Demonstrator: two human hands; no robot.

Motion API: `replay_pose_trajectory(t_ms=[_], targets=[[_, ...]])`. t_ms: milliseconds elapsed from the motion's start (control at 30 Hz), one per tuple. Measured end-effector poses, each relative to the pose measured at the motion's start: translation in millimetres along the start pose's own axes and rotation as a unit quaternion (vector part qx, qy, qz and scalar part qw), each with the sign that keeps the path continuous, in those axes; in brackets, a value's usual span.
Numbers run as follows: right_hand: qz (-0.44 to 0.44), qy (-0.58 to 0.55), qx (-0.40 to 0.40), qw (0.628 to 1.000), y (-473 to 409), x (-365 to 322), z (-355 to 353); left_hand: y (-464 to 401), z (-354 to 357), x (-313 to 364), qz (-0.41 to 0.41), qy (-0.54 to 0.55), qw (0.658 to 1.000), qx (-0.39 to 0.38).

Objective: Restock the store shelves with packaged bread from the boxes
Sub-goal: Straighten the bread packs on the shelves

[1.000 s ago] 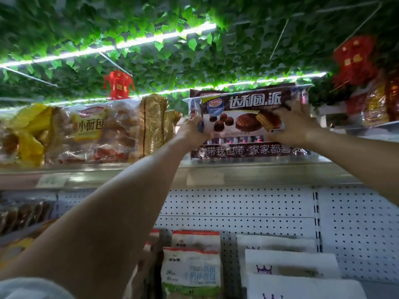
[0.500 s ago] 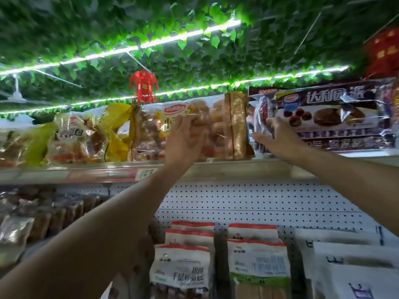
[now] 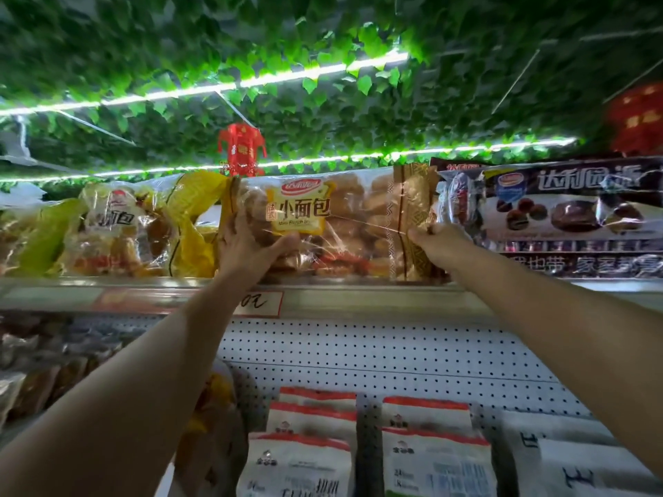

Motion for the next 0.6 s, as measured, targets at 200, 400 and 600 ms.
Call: replay_pose_trajectory(t_ms=[200, 400, 600], targets=[[0.041, -0.079, -0.049, 0.995, -5.2, 7.4, 2.1, -0.4, 0.1, -8.8, -0.029, 0.033, 0.999, 0.015], [0.039, -0.098, -0.113, 0.988, -6.8, 4.0, 17.3, 6.7, -0.3, -6.7, -0.039, 0.059, 0.997, 0.012], [0.087, -0.157, -0.127, 0.976, -12.6, 10.4, 21.1, 11.2, -2.1, -4.9, -0.033, 0.087, 0.996, 0.005]])
Point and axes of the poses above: each hand's wrist, its own y-axis away from the middle knuckle, its own z-axis out of the palm, x = y × z, the point moved 8 cm from there along -y, towards the middle knuckle, and after that the axes turned 12 degrees about -y, right-handed, at the moved point
